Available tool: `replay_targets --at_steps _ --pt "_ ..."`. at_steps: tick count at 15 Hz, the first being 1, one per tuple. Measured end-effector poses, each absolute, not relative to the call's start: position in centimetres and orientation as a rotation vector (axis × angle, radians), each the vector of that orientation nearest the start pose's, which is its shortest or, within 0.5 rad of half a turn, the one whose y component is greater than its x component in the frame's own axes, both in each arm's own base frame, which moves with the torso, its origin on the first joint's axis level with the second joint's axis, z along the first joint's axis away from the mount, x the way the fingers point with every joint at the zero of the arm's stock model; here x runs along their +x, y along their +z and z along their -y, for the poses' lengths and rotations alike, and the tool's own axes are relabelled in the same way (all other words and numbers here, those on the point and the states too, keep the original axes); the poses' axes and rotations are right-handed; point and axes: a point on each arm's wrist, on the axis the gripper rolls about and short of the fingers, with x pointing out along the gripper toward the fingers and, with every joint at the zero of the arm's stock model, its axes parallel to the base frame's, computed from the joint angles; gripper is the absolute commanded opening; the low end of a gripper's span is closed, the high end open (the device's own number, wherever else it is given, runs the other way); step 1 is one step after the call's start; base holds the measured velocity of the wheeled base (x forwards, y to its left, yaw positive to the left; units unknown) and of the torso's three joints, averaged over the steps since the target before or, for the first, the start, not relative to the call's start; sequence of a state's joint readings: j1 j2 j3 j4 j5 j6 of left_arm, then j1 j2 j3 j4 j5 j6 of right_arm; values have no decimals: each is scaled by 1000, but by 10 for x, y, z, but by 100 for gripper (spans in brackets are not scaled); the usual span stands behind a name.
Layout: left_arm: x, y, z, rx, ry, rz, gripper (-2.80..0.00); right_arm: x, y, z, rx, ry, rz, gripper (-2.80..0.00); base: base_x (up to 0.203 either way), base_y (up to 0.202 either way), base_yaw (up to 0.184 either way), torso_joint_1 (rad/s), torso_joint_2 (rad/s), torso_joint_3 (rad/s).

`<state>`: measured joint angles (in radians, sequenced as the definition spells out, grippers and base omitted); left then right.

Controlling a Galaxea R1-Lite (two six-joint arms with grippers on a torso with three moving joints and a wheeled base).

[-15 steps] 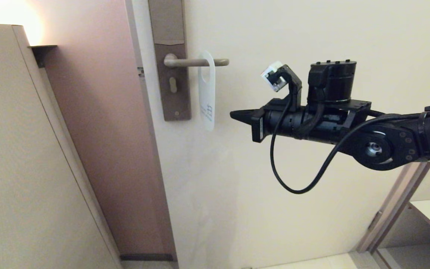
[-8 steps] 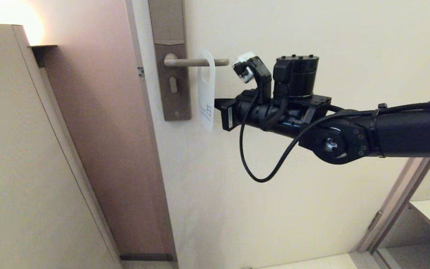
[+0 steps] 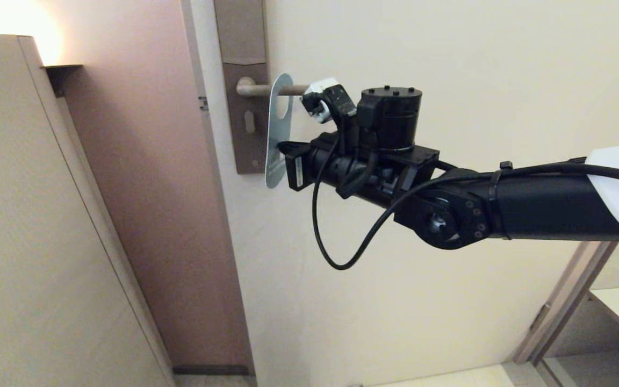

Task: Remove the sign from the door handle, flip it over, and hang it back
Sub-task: Hang the sign back with the other side facing out

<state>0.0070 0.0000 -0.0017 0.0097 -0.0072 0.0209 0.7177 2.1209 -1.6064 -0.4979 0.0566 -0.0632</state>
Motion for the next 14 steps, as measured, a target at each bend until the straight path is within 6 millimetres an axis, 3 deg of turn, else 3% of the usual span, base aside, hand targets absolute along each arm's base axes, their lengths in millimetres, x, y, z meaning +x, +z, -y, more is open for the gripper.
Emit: replay_targets --at_steps 5,9,14 --pt "-23 75 0 21 -1 -8 -280 336 239 -322 -31 648 83 -280 0 0 0 0 0 0" --pt "-23 75 0 21 -1 -7 -280 335 228 -341 -32 616 77 -280 0 0 0 0 0 0" --pt "-23 75 0 21 0 -8 -280 334 220 -347 -42 561 61 -280 0 0 0 0 0 0"
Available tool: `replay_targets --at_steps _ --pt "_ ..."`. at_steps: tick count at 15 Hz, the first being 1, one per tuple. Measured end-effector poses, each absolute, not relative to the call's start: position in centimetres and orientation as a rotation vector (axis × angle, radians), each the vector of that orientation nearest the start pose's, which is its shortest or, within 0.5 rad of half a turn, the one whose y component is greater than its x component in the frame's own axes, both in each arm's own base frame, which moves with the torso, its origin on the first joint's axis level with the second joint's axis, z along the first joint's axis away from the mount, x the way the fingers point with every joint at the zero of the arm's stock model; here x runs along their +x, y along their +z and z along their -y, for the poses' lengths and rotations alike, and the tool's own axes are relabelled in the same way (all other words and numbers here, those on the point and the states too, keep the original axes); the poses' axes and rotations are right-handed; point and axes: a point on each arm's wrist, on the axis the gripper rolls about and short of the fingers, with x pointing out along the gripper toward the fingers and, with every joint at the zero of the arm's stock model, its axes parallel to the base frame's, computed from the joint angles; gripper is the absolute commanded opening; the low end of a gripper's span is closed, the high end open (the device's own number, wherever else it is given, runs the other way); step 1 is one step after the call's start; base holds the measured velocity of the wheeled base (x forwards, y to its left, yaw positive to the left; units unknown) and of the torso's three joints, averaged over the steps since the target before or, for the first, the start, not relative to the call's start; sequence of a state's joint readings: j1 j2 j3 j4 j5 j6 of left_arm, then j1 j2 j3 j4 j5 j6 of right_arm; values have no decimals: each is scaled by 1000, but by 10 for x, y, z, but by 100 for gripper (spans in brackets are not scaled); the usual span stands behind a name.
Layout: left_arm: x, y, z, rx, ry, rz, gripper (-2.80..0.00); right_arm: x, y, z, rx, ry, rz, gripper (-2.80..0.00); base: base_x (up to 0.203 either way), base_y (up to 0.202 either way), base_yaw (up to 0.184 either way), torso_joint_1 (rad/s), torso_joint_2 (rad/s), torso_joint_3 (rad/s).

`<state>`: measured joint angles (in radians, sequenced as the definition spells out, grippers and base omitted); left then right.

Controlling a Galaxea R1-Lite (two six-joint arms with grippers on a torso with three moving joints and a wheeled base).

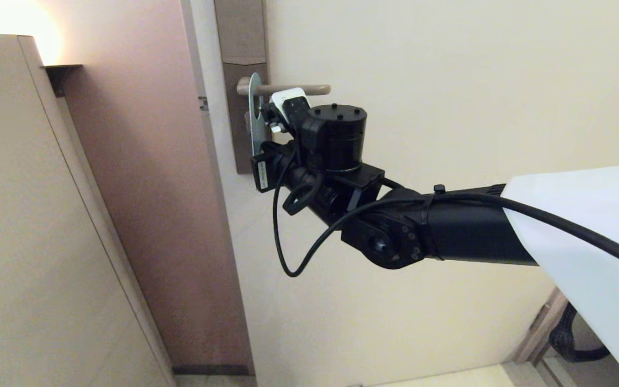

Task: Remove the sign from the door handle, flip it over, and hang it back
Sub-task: Hang the sign back with the other side facing out

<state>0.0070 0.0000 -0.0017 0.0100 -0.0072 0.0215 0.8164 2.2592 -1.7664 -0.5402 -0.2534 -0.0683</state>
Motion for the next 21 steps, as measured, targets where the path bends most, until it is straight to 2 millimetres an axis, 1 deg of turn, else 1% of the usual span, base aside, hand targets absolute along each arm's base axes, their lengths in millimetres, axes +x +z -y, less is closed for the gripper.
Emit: replay_targets --at_steps 4,8,12,17,21 --pt "-23 75 0 21 -1 -8 -280 329 228 -342 -98 559 80 -280 0 0 0 0 0 0" --pt "-23 75 0 21 -1 -8 -280 321 235 -330 -163 549 82 -280 0 0 0 0 0 0" --pt "-23 75 0 21 -1 -7 -280 312 244 -323 -159 554 84 -280 0 0 0 0 0 0" --pt "-23 75 0 21 -1 -7 -280 297 249 -333 -138 604 94 -280 0 0 0 0 0 0" --pt "-23 75 0 21 -1 -7 -280 286 247 -347 -121 714 103 -280 0 0 0 0 0 0"
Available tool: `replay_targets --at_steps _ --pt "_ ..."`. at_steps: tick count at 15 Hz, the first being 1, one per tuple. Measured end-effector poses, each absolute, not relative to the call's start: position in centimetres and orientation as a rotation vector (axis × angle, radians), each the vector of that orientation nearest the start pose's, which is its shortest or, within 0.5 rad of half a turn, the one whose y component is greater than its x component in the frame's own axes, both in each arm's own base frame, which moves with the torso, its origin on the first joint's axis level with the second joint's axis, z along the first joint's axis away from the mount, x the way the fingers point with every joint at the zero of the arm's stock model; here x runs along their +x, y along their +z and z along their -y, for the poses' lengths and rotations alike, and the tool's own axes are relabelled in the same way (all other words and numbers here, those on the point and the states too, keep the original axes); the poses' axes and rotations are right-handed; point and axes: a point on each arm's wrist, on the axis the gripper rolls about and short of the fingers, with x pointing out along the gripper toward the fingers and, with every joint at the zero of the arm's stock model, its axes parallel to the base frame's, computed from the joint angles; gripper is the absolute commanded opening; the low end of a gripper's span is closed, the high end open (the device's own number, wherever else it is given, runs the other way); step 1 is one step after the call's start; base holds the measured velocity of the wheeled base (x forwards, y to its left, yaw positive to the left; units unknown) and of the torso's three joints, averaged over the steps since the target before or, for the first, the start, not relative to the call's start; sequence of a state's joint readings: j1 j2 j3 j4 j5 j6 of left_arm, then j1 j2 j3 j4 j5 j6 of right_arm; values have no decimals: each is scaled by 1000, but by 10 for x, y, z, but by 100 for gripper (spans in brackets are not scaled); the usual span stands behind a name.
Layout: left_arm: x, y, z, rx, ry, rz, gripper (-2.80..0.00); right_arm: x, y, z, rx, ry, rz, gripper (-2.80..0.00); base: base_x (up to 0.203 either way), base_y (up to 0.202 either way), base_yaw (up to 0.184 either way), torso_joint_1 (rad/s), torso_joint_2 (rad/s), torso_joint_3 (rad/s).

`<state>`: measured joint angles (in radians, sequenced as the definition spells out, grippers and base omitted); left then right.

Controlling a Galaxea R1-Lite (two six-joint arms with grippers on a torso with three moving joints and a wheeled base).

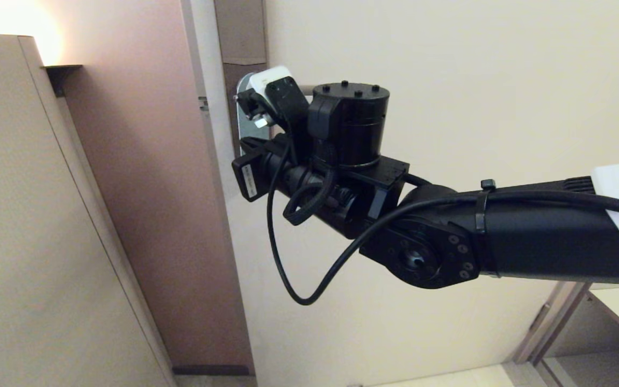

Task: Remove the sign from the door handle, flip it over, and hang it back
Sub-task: Hang the sign back with the other side facing out

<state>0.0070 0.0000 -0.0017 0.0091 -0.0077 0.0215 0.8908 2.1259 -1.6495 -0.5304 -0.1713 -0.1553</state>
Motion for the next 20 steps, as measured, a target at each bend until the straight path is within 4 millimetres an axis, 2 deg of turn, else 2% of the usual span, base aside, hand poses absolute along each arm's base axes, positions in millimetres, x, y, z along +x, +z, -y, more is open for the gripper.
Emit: replay_targets --at_steps 3,7,11,16,20 --pt "-23 75 0 21 -1 -8 -280 288 246 -360 -105 726 133 -280 0 0 0 0 0 0" --pt "-23 75 0 21 -1 -8 -280 300 238 -376 -72 686 185 -280 0 0 0 0 0 0" --pt "-23 75 0 21 -1 -7 -280 306 228 -382 -61 649 196 -280 0 0 0 0 0 0" --pt "-23 75 0 21 -1 -7 -280 293 228 -367 -108 668 125 -280 0 0 0 0 0 0" --pt "-23 75 0 21 -1 -8 -280 274 246 -340 -134 671 85 -280 0 0 0 0 0 0"
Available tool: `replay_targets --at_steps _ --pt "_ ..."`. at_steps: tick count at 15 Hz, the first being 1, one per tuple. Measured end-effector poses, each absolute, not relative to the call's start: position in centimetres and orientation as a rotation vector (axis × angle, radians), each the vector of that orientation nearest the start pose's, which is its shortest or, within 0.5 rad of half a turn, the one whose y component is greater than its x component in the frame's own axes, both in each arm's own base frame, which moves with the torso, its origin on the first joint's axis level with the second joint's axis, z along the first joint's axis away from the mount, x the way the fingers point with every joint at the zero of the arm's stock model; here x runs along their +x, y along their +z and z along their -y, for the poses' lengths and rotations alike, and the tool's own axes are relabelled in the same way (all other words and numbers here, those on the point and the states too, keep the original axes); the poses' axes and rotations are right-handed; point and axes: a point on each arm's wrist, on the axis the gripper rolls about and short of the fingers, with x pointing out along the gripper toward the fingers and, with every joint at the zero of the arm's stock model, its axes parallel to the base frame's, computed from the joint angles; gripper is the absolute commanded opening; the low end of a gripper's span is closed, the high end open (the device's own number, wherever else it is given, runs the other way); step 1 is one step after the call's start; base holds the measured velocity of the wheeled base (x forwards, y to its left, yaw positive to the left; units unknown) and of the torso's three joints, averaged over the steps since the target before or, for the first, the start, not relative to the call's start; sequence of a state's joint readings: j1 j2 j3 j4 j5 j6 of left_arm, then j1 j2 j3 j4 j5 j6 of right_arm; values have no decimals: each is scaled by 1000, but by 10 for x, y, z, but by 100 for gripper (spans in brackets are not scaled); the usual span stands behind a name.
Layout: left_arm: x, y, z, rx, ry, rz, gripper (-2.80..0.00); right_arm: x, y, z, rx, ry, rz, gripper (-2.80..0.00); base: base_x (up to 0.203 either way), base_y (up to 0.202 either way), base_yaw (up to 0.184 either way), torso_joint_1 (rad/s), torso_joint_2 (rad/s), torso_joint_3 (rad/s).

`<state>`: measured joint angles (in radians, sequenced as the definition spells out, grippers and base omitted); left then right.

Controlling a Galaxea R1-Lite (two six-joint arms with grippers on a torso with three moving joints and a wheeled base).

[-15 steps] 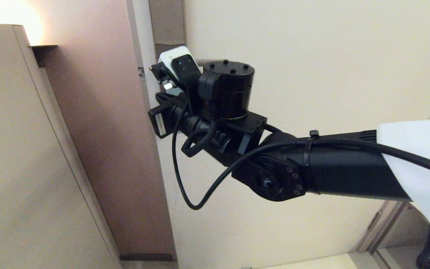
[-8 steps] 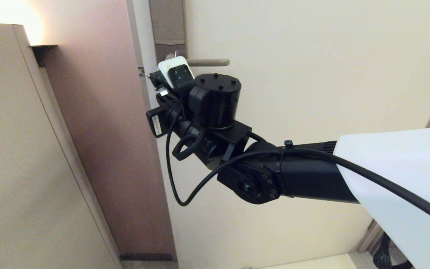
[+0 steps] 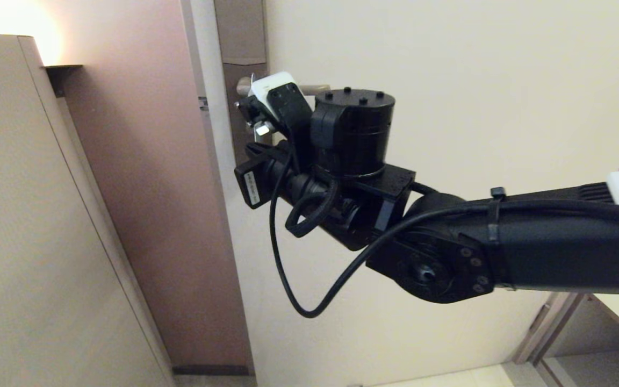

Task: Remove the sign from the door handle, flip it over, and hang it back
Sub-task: Hang the sign back with the other side facing out

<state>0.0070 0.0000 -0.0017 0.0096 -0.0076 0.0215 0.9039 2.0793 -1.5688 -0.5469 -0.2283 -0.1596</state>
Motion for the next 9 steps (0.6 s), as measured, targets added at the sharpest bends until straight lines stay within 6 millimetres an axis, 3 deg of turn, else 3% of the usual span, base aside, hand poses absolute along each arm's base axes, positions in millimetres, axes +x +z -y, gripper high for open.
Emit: replay_targets --at_steps 4,9 --pt "-23 75 0 21 -1 -8 -280 273 265 -318 -129 650 99 -280 0 0 0 0 0 0" --pt "-23 75 0 21 -1 -8 -280 279 258 -318 -137 639 88 -280 0 0 0 0 0 0"
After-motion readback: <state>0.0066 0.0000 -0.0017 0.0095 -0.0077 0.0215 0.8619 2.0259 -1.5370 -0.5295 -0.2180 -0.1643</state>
